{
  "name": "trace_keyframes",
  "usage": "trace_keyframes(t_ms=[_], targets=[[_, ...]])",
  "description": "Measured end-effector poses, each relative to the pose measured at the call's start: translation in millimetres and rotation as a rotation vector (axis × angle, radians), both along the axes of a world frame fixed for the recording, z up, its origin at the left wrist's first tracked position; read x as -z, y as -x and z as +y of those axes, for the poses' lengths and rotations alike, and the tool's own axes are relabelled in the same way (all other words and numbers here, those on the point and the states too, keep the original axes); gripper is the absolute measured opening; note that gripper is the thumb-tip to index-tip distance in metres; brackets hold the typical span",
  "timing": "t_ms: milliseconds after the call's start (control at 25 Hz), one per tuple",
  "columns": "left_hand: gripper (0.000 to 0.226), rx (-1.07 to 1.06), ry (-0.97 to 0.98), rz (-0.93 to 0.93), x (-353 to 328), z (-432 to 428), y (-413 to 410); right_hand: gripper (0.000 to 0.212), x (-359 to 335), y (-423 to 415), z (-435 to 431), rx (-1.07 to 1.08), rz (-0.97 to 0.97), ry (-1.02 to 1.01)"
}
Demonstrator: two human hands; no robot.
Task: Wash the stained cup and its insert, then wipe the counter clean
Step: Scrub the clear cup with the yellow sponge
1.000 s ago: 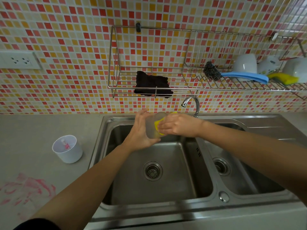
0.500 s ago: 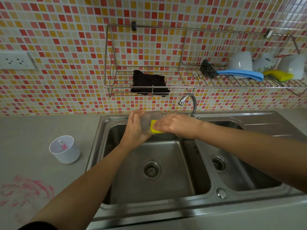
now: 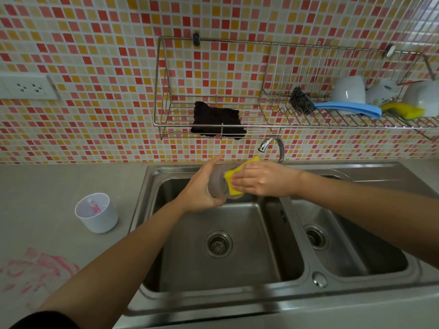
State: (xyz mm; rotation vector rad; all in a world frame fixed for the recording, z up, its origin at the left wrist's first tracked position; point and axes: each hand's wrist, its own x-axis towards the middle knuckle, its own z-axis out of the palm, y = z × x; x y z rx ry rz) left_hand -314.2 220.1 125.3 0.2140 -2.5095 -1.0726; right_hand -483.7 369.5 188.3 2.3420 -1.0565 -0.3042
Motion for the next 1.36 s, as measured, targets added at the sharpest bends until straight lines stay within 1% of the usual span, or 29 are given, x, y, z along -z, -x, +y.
trace_keyframes(t_ms=[40, 80, 160, 200, 240, 320, 400, 440, 480, 520, 560, 600, 640, 680, 760, 840, 880, 960, 1040, 1080, 1120, 1160, 1240, 1280, 1320, 1360], targets=[[0.095, -0.022, 0.036, 0.018, 0, 0, 1, 0.025, 1, -2, 0, -0.005, 0.005, 0.029], [0.09, -0.062, 0.076, 0.047, 0, 1, 2, 0.026, 3, -6, 0, 0.038, -0.024, 0.025], [0.086, -0.175, 0.107, 0.114, 1, 7, 1, 0.032, 5, -16, -1, 0.17, -0.251, -0.03], [0.085, -0.225, 0.115, 0.145, 3, 8, 2, 0.043, 6, -19, 0, 0.253, -0.395, -0.105], [0.085, -0.258, 0.13, 0.168, 5, 9, 2, 0.054, 6, -20, 2, 0.304, -0.494, -0.153], [0.086, -0.294, 0.154, 0.186, 6, 11, 3, 0.064, 0, -24, 3, 0.406, -0.57, -0.204], [0.089, -0.306, 0.187, 0.204, 4, 11, 6, 0.062, -4, -24, 0, 0.498, -0.617, -0.241], [0.089, -0.3, 0.218, 0.222, 5, 12, 7, 0.06, -7, -26, -1, 0.509, -0.636, -0.275], [0.088, -0.295, 0.248, 0.243, 8, 11, 7, 0.057, -10, -28, -3, 0.486, -0.574, -0.303], [0.088, -0.308, 0.26, 0.263, 11, 10, 7, 0.053, -13, -28, -7, 0.415, -0.49, -0.283], [0.088, -0.335, 0.248, 0.281, 13, 10, 6, 0.045, -13, -27, -9, 0.323, -0.352, -0.232], [0.089, -0.36, 0.217, 0.289, 13, 10, 5, 0.035, -11, -23, -8, 0.246, -0.259, -0.161], [0.091, -0.379, 0.178, 0.281, 11, 12, 5, 0.028, -10, -21, -8, 0.209, -0.234, -0.103], [0.093, -0.383, 0.115, 0.258, 8, 14, 5, 0.028, -8, -18, -8, 0.185, -0.239, -0.078], [0.094, -0.366, -0.069, 0.208, 1, 19, 6, 0.028, -6, -20, -6, 0.188, -0.254, -0.052], [0.093, -0.296, -0.199, 0.204, -2, 19, 5, 0.026, -6, -16, -4, 0.147, -0.199, -0.011], [0.094, -0.226, -0.215, 0.175, -2, 15, 4, 0.026, -9, -12, -2, 0.127, -0.15, -0.003], [0.103, -0.068, -0.198, 0.046, -6, 7, 0, 0.029, -19, -5, -1, 0.068, -0.037, -0.027], [0.104, 0.007, -0.064, -0.035, -11, 2, -2, 0.03, -20, 0, -1, 0.009, 0.053, -0.003], [0.099, -0.004, 0.008, -0.035, -13, 1, 0, 0.029, -18, -2, -1, 0.018, 0.045, 0.004], [0.092, -0.043, 0.048, -0.02, -14, 3, 1, 0.027, -17, -8, -4, 0.073, -0.01, 0.017], [0.087, -0.101, 0.041, 0.003, -14, 6, 2, 0.027, -12, -13, -8, 0.163, -0.105, -0.012], [0.083, -0.202, -0.015, 0.054, -10, 9, 3, 0.033, -8, -24, -11, 0.365, -0.335, -0.179], [0.084, -0.228, -0.013, 0.064, -6, 9, 3, 0.036, -6, -25, -10, 0.422, -0.404, -0.231], [0.084, -0.246, -0.003, 0.064, -2, 11, 2, 0.039, -7, -26, -9, 0.448, -0.448, -0.287], [0.085, -0.26, -0.003, 0.069, 1, 13, 2, 0.037, -10, -26, -9, 0.451, -0.419, -0.291]])
